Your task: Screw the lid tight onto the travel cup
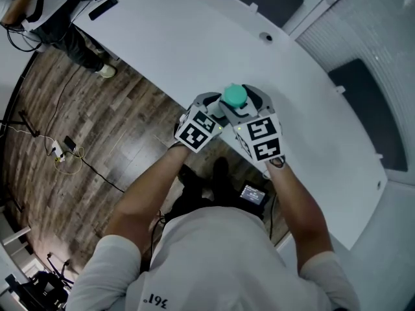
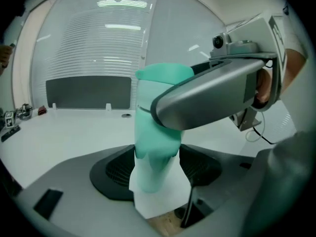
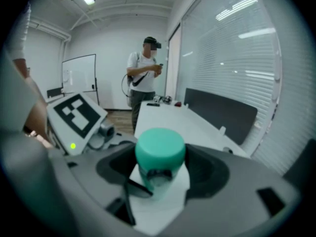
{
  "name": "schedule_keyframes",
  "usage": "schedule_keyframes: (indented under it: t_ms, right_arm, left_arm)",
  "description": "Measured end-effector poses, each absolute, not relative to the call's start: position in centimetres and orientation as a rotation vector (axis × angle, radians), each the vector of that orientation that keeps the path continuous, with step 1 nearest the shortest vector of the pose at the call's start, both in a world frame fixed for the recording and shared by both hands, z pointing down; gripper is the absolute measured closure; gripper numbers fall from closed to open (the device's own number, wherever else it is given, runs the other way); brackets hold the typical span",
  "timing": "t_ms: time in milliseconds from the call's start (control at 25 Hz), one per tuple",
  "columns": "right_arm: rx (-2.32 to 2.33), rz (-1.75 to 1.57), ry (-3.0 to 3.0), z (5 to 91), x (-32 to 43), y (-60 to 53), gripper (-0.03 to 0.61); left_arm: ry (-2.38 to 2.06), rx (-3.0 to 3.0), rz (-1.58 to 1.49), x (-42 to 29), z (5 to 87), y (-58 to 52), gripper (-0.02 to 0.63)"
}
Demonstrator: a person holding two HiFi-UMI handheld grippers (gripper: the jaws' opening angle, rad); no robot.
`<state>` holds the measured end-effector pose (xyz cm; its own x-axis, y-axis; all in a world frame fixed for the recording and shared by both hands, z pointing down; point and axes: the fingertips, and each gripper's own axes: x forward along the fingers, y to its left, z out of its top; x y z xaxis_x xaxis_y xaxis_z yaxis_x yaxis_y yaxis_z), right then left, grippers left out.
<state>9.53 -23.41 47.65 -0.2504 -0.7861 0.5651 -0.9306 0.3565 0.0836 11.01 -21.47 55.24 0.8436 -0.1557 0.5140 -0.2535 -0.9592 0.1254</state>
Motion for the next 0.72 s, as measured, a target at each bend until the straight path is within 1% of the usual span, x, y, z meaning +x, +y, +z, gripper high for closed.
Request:
schedule_keyframes:
  t_ms: [320, 720]
  right_arm:
    - [1.312, 0.335, -2.212, 47.57, 8.83, -23.39, 0.264]
    - [1.582, 0.364, -2.069, 47.56, 9.14, -23.45, 0.263]
  left_arm:
    - [-0.050, 2.984, 0.896, 11.24, 54.69, -21.37, 0.308]
    - [-0.406, 2.856, 0.770, 10.60, 54.96, -21.50, 0.318]
